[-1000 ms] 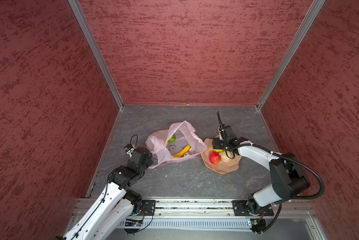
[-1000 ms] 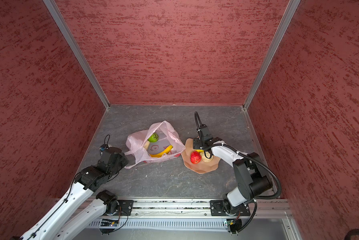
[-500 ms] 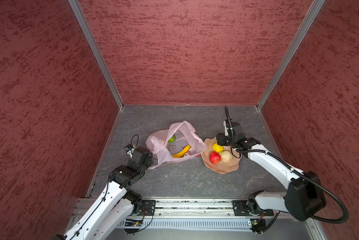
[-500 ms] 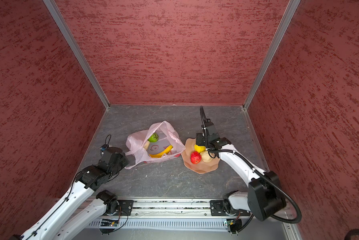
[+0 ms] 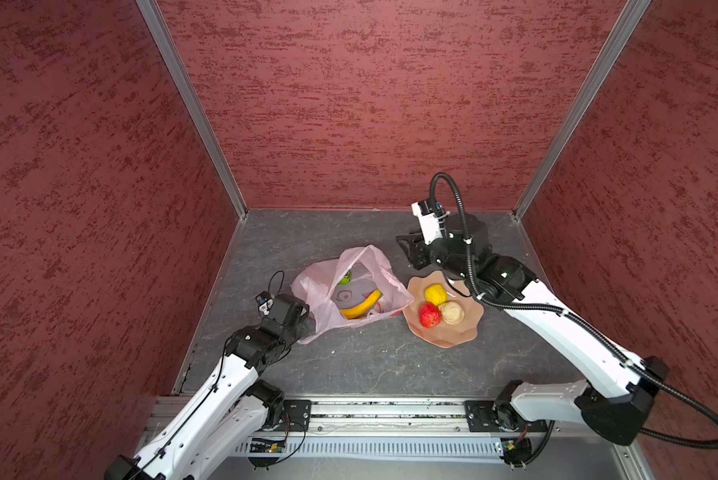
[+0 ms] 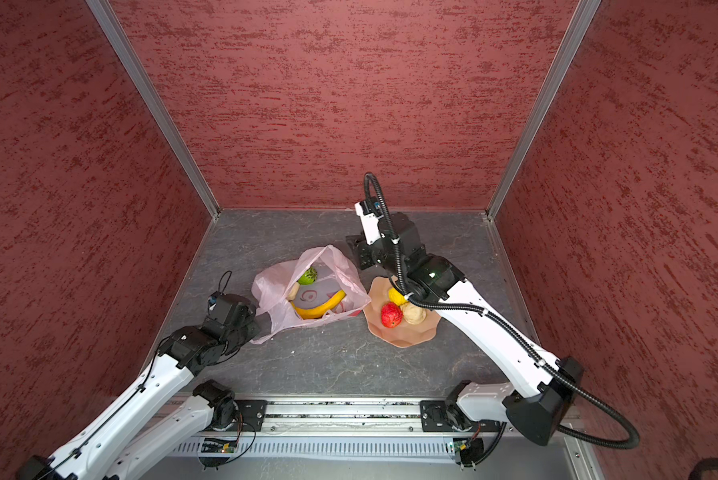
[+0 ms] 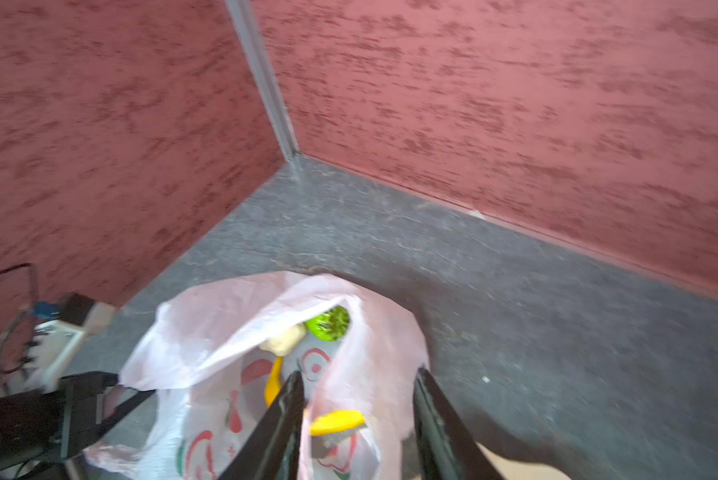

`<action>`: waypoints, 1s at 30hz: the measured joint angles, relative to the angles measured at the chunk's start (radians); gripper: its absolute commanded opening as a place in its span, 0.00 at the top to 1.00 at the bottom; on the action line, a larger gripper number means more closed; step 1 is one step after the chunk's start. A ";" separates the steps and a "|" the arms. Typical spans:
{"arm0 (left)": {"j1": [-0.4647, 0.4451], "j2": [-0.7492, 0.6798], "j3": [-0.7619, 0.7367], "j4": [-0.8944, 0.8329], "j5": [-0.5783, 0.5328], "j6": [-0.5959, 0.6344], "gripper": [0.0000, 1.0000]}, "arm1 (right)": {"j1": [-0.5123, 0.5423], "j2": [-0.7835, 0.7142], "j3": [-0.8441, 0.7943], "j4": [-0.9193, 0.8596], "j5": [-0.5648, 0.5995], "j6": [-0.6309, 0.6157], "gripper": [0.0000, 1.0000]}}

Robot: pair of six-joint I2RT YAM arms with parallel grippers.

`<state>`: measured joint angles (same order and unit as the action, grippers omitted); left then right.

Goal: Take the fake fruits out of the plastic bag
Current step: 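Reach the right gripper back into the bag toward the yellow banana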

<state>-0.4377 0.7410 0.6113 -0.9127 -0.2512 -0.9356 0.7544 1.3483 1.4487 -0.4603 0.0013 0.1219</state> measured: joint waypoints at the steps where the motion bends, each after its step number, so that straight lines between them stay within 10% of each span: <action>1: -0.001 0.002 0.000 -0.011 0.001 -0.003 0.88 | 0.024 0.027 0.019 0.002 -0.016 -0.003 0.57; 30: -0.058 -0.030 -0.056 -0.085 -0.073 -0.123 0.88 | 0.202 0.534 -0.109 0.173 -0.051 -0.003 0.65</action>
<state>-0.4953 0.7113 0.5556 -0.9981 -0.3244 -1.0584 0.9565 1.8828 1.3396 -0.2871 -0.0502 0.1188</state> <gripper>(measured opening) 0.118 0.348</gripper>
